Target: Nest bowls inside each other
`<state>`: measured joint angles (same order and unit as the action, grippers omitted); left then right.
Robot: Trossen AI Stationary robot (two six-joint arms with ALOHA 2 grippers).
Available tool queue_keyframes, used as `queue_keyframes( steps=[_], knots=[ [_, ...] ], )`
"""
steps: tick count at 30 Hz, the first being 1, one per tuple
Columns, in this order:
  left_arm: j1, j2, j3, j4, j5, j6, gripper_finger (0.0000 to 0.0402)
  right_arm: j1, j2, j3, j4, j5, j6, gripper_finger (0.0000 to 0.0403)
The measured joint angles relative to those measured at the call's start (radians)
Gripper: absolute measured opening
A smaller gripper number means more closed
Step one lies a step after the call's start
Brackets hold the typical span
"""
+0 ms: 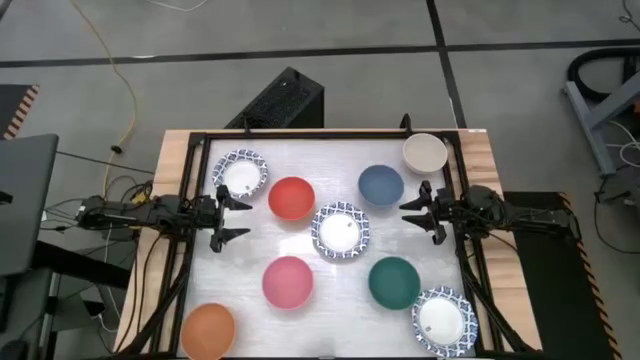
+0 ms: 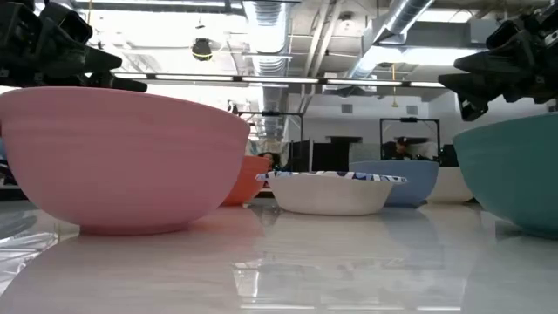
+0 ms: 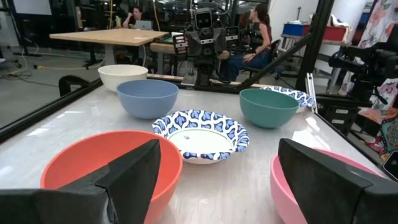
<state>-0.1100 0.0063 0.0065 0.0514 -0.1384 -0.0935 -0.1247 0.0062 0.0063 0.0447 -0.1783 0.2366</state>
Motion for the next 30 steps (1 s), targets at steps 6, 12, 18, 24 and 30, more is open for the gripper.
queue_keyframes(
  steps=[6, 12, 18, 24, 30],
  knots=[
    [0.0, 0.0, 0.0, 0.0, 0.0, 0.0, 0.0314, 0.0, 0.0, 0.0, 0.0, 0.0, 0.0, 0.0177],
    [0.0, 0.0, 0.0, 0.0, 0.0, 0.0, 0.0314, 0.0, 0.0, 0.0, 0.0, 0.0, 0.0, 0.0177],
    [0.0, 0.0, 0.0, 0.0, 0.0, 0.0, 0.0314, 0.0, 0.0, 0.0, 0.0, 0.0, 0.0, 0.0177],
    [0.0, 0.0, 0.0, 0.0, 0.0, 0.0, 0.0314, 0.0, 0.0, 0.0, 0.0, 0.0, 0.0, 0.0177],
    [0.0, 0.0, 0.0, 0.0, 0.0, -0.005, 0.0314, 0.0, 0.0, 0.0, 0.0, 0.0, 0.0, 0.0177]
  ],
)
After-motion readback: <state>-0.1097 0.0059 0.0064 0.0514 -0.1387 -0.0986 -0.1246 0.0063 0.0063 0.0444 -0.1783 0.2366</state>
